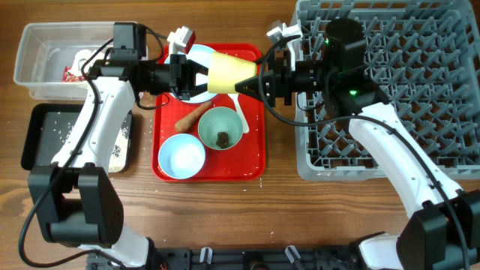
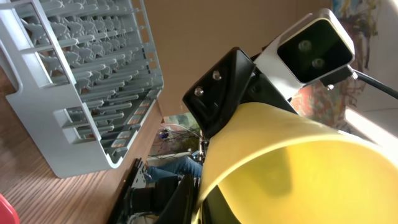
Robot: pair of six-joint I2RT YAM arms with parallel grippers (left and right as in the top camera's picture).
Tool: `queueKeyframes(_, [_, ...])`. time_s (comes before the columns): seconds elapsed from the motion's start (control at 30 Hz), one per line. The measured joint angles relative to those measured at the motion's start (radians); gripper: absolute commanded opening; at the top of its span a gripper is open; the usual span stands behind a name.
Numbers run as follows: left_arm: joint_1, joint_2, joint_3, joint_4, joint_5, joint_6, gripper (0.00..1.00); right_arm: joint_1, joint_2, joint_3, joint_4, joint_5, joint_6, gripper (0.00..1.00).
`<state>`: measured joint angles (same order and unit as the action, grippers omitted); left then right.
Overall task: Sort waste into correct bins and load items into the dishwasher rack
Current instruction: 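Lift the yellow cup and hand it to the right gripper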
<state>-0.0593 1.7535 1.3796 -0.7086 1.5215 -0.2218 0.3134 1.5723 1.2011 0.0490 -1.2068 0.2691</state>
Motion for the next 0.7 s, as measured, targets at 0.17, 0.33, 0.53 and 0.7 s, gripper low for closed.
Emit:
queueKeyframes(0.17, [0.0,0.0,0.0,0.0,0.0,0.0,0.14,0.0,0.001,0.0,0.012,0.0,0.001,0.34])
queueKeyframes(0.33, [0.0,0.0,0.0,-0.001,-0.013,-0.008,0.38,0.009,0.001,0.0,0.054,-0.005,0.0,0.27])
queueKeyframes(0.53, [0.0,0.0,0.0,-0.001,-0.028,-0.008,0.4,-0.035,0.001,0.0,0.064,-0.013,0.0,0.27])
queueKeyframes(0.7, [0.0,0.0,0.0,-0.001,-0.032,-0.008,0.38,-0.089,0.001,0.0,0.061,-0.002,0.011,0.31])
